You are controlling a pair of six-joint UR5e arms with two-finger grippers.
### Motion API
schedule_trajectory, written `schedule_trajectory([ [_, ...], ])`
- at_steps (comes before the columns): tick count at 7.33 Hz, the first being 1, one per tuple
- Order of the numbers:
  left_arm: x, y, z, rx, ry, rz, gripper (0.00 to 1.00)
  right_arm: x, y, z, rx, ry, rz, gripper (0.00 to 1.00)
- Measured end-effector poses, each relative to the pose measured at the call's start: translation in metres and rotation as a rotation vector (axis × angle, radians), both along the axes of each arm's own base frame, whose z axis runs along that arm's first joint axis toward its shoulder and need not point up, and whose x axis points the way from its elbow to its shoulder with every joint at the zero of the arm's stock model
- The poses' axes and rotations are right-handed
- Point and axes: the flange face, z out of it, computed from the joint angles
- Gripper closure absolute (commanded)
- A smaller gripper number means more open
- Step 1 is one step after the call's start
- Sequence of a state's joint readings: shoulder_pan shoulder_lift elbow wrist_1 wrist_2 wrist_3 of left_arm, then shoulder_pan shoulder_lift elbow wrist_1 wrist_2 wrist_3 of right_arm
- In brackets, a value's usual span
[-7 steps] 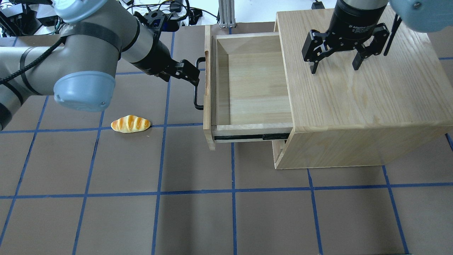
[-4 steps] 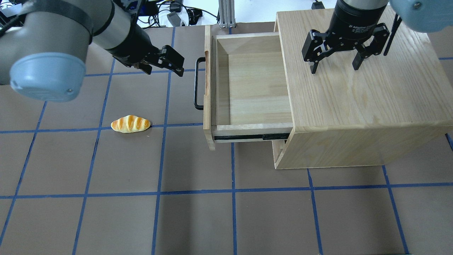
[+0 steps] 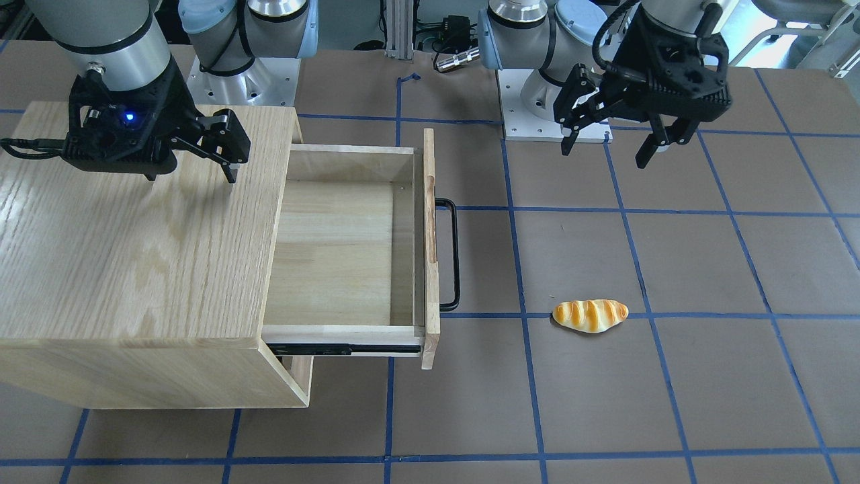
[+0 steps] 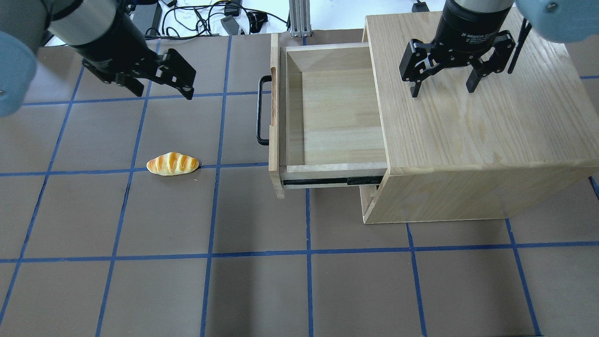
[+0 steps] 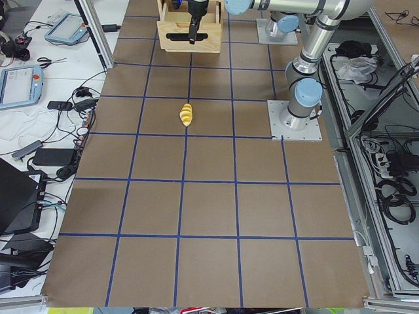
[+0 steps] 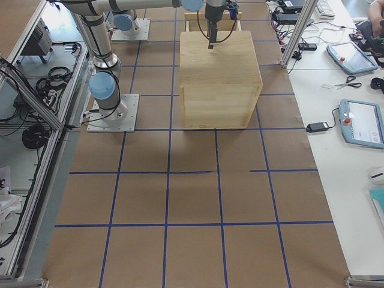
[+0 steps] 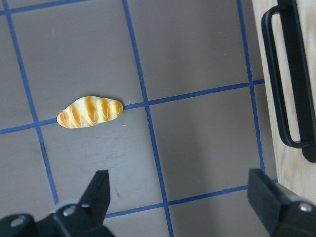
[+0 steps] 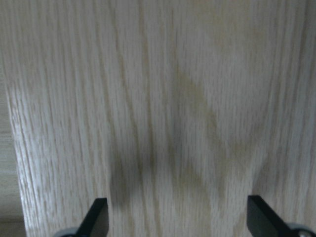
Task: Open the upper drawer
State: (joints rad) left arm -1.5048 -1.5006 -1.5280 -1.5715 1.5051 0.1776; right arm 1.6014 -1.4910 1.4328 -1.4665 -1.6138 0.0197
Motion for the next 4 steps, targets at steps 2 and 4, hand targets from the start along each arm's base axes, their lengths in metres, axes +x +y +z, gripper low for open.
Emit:
schedule_trajectory([
  [2,0.01,-0.0007,0.0042,0.022,-0.062,0.065,0.0,0.0,0.0,0.0,0.0,0.0,0.0,0.0],
  [4,0.0068,-0.0025,0.0032,0.037,-0.085,0.092,0.0,-0.0001,0.0,0.0,0.0,0.0,0.001,0.0],
])
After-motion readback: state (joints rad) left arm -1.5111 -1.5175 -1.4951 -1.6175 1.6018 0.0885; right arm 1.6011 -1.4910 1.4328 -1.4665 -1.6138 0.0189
